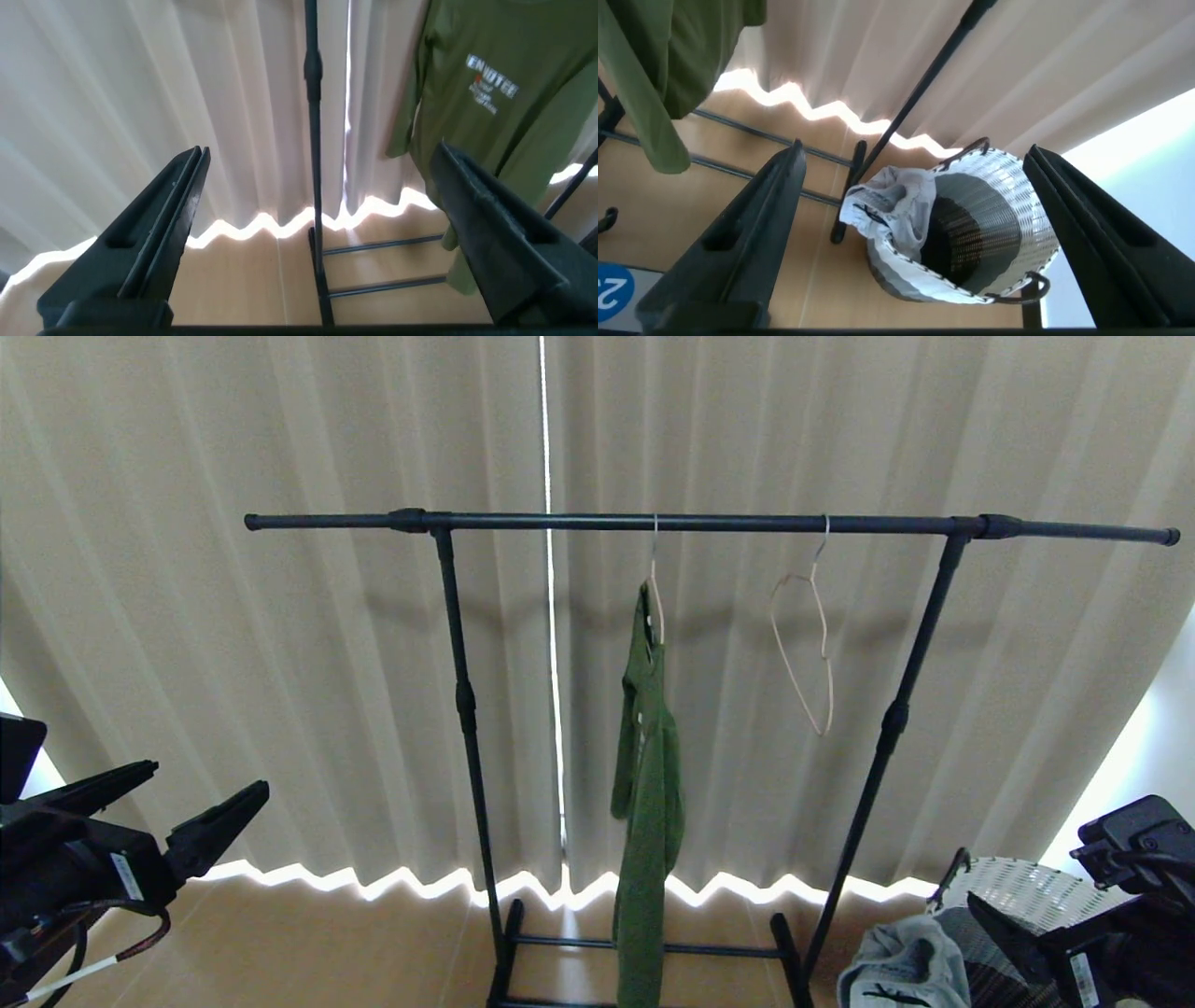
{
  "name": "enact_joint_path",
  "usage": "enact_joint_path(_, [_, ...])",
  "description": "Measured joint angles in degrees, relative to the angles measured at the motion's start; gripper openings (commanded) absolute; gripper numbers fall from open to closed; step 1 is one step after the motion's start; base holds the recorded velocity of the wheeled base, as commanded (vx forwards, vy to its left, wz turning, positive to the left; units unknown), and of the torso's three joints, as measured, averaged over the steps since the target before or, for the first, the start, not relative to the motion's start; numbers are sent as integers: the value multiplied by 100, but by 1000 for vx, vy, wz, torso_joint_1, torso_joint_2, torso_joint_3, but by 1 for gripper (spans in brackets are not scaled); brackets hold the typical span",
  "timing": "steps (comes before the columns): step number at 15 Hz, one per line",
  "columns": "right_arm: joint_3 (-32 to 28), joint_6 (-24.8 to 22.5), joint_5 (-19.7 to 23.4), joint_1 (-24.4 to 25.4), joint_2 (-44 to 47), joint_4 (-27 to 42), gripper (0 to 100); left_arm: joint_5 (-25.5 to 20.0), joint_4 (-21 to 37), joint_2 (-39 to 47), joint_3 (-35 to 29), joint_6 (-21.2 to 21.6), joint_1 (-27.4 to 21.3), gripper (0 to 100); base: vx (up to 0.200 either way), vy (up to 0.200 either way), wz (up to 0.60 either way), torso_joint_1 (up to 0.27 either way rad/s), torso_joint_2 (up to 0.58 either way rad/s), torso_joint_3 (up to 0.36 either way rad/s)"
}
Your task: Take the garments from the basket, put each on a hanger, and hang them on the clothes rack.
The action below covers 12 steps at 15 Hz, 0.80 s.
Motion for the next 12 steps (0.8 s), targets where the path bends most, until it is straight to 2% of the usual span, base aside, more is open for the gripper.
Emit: enact_joint_path(12, [52, -24, 0, 15, 0, 6, 100, 2, 2, -9, 11, 6, 2, 100, 0, 0, 0, -216, 476, 257])
